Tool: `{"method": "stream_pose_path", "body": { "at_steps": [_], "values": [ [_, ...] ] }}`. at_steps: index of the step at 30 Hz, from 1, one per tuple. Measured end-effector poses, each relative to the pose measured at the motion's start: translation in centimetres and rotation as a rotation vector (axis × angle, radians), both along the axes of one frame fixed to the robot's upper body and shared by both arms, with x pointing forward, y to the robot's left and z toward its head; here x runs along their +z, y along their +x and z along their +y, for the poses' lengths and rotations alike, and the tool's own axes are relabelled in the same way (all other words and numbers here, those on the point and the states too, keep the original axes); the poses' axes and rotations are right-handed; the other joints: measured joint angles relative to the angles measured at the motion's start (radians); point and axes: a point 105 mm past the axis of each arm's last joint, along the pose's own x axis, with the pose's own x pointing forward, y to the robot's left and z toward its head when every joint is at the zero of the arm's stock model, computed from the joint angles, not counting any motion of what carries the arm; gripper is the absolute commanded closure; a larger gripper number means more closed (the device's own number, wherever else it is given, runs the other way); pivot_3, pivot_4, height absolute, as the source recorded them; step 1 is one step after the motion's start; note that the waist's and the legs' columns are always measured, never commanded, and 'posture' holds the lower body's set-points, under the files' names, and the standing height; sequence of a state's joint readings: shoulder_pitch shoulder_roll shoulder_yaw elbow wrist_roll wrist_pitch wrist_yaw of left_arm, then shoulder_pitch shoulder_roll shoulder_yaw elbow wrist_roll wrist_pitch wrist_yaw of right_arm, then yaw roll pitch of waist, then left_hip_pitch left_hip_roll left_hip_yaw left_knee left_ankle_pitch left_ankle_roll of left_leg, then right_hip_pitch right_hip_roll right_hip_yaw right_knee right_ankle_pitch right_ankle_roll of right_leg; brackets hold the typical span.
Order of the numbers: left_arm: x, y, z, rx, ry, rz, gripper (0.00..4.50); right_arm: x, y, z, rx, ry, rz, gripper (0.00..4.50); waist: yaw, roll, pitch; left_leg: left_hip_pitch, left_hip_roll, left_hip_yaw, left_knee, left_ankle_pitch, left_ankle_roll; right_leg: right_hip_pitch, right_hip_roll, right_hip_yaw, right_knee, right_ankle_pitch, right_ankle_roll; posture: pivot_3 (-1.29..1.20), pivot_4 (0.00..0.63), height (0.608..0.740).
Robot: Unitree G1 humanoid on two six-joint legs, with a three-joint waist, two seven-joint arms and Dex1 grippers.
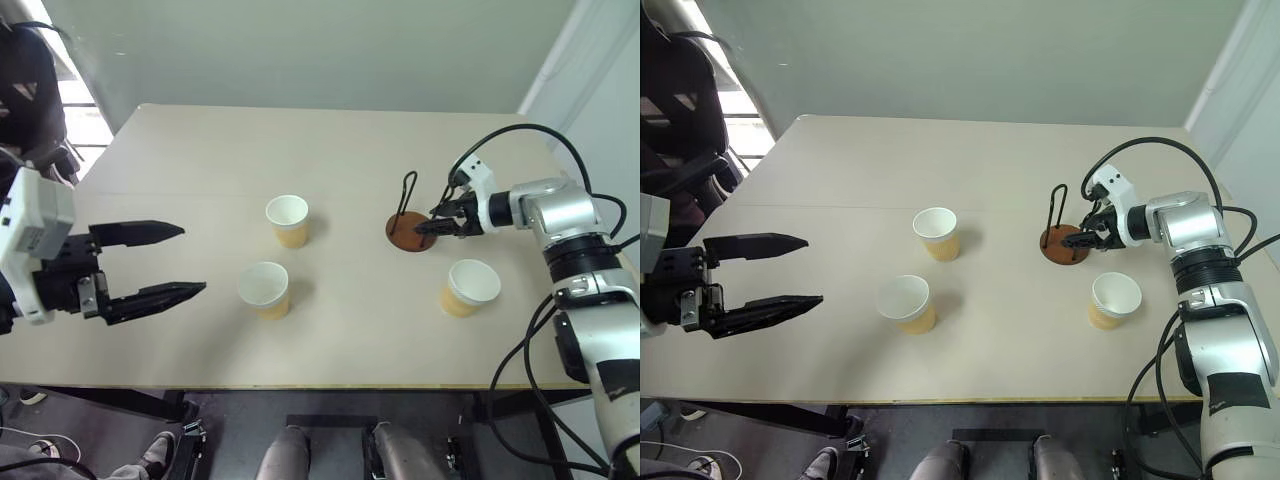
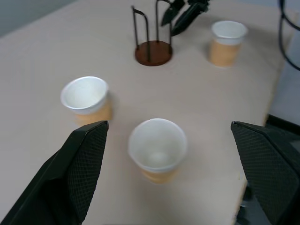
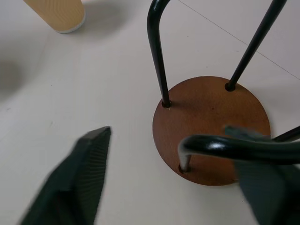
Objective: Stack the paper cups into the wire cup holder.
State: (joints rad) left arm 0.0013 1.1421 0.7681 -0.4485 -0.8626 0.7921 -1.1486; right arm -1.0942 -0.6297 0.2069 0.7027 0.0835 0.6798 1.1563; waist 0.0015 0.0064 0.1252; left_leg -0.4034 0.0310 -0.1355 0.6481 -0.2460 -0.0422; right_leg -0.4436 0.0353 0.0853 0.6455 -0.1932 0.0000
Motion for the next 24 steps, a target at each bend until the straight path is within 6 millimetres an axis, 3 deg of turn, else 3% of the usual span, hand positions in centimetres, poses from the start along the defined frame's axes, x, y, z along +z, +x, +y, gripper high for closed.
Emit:
{"method": "stream_pose_path", "body": {
  "at_steps": [7, 8, 10, 17, 24],
  "values": [
    [0.0, 0.4, 0.4, 0.043, 0.012, -0.018, 0.00, -0.3, 0.3, 0.3, -0.007, 0.008, -0.005, 4.33, -0.001, 0.000, 0.000, 0.000, 0.000, 0.000, 0.000, 0.000, 0.000, 0.000, 0.000, 0.000, 0.000, 0.000, 0.000, 0.00, 0.150, 0.740],
    [-0.1, 0.4, 0.4, 0.042, 0.012, -0.015, 0.00, 0.1, 0.4, 0.3, -0.008, 0.008, -0.029, 4.49, -0.001, 0.000, 0.000, 0.000, 0.000, 0.000, 0.000, 0.000, 0.000, 0.000, 0.000, 0.000, 0.000, 0.000, 0.000, 0.00, 0.150, 0.740],
    [-0.2, 0.3, 0.4, 0.040, 0.012, -0.010, 0.00, 0.9, 0.6, 0.4, -0.006, 0.014, -0.049, 4.49, -0.001, 0.000, 0.000, 0.000, 0.000, 0.000, 0.000, 0.000, 0.000, 0.000, 0.000, 0.000, 0.000, 0.000, 0.000, 0.00, 0.150, 0.740],
    [-1.1, -0.2, 0.4, 0.012, 0.011, 0.049, 0.00, 0.5, -0.6, 0.8, 0.088, 0.033, -0.024, 4.49, 0.000, 0.000, 0.000, -0.001, 0.000, 0.000, 0.000, 0.000, -0.001, 0.000, 0.000, -0.001, 0.000, 0.000, 0.000, 0.00, 0.150, 0.740],
    [-1.1, -0.5, 0.4, -0.003, 0.014, 0.060, 0.00, 1.8, -8.5, 2.8, 0.516, 0.051, 0.003, 4.49, 0.002, 0.000, 0.000, -0.002, 0.001, 0.003, 0.001, -0.001, -0.003, 0.000, 0.003, -0.001, -0.001, 0.000, 0.000, 0.00, 0.150, 0.740]
  ]
}}
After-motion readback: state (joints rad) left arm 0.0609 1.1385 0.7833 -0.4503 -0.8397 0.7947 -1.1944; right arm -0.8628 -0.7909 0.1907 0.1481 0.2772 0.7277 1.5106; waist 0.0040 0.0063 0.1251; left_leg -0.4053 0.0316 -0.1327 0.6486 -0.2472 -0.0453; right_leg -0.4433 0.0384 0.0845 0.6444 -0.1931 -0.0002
